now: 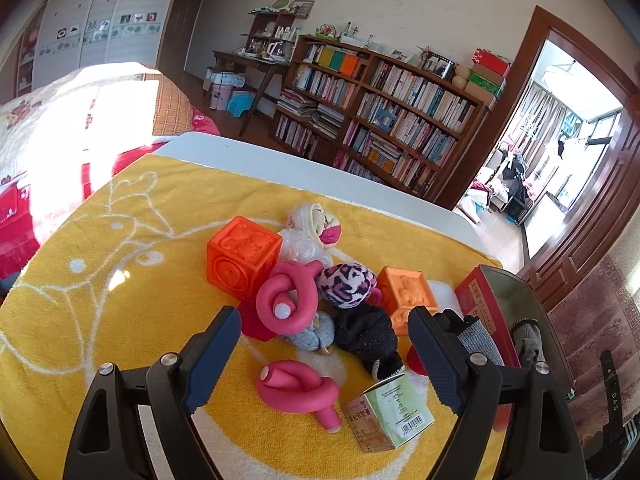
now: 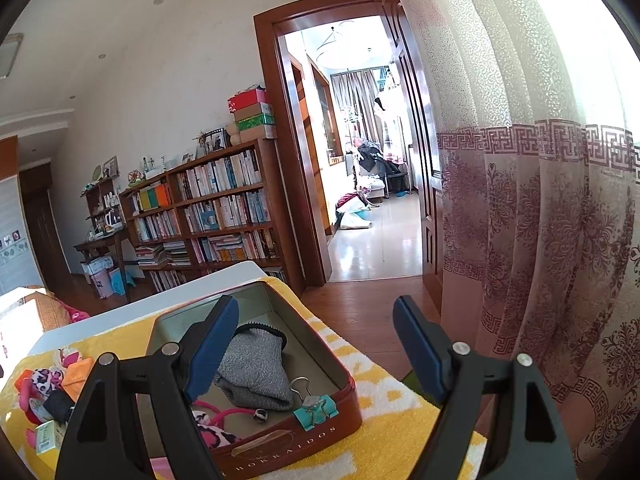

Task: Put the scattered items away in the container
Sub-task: 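Release the glove and plush ball into the tin and withdraw both grippers, then grasp the second grey knit glove with the right gripper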

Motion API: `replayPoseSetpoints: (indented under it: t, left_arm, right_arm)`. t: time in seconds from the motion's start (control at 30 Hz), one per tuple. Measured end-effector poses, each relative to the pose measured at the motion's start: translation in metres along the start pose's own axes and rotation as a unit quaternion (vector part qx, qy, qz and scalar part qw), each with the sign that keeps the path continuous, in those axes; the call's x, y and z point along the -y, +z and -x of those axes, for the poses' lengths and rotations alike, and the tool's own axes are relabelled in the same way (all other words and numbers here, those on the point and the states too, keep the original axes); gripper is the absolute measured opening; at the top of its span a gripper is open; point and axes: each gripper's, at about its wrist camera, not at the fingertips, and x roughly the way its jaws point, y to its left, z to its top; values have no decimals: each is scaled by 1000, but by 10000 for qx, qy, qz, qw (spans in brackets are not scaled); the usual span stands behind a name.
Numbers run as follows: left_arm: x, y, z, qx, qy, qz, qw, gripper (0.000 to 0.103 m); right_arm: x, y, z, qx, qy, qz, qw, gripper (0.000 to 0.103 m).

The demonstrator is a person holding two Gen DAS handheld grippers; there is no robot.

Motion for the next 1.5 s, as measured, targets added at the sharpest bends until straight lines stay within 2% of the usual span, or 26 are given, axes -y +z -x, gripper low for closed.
replayPoseSetpoints:
  t: [0.13, 0.27, 0.33, 0.43, 0.6, 0.7, 0.8, 1.07, 1.13, 1.17, 1.2, 1.27, 1.33, 1.5]
  left_arm:
    - [-14, 0, 2, 16, 123, 18, 9999, 87]
    - [-27, -4, 0, -73, 166, 121, 9998, 87]
    - [-30, -5, -3, -104, 158, 152, 9997, 87]
    - [-31, -5, -3, -105, 104, 129, 9998, 87]
    - [-31, -7, -5, -118, 116, 19, 9999, 87]
    - [-36, -7, -9, -163, 142, 74, 9997, 87]
    - [-42, -9, -13, -216, 194, 145, 9995, 87]
    - [-43, -15, -27, -418, 277, 102, 9987, 87]
    - [-43, -16, -29, -453, 278, 81, 9986, 87]
    - [-43, -16, -30, -473, 280, 87, 9984, 87]
    - [-44, -17, -31, -493, 284, 98, 9983, 87]
    - [-45, -17, -33, -534, 291, 129, 9981, 87]
    - [-45, -18, -34, -563, 298, 136, 9979, 87]
    - [-44, -20, -37, -613, 337, 60, 9975, 87]
  right_arm:
    - [-18, 0, 3, -25, 158, 264, 9995, 83]
    - [-44, 0, 13, -309, 870, 357, 9951, 83]
    - [-63, -3, 16, -541, 1368, 515, 9878, 83]
    - [-98, -13, 22, -759, 1952, 1084, 9718, 83]
    - [-149, -34, 24, -1028, 2478, 1859, 9452, 83]
    - [-168, -49, 10, -1362, 2533, 2045, 9357, 83]
    - [-179, -57, -8, -1755, 2552, 1980, 9300, 83]
    - [-199, -67, -34, -2125, 2488, 2179, 9195, 82]
    - [-198, -73, -42, -2289, 2460, 2179, 9163, 77]
    - [-198, -76, -45, -2378, 2441, 2193, 9142, 69]
    - [-197, -80, -48, -2423, 2387, 2236, 9134, 67]
    - [-196, -84, -52, -2445, 2151, 2429, 9138, 66]
    - [-196, -88, -56, -2457, 1947, 2611, 9130, 61]
    - [-202, -96, -57, -2418, 1747, 3041, 9047, 60]
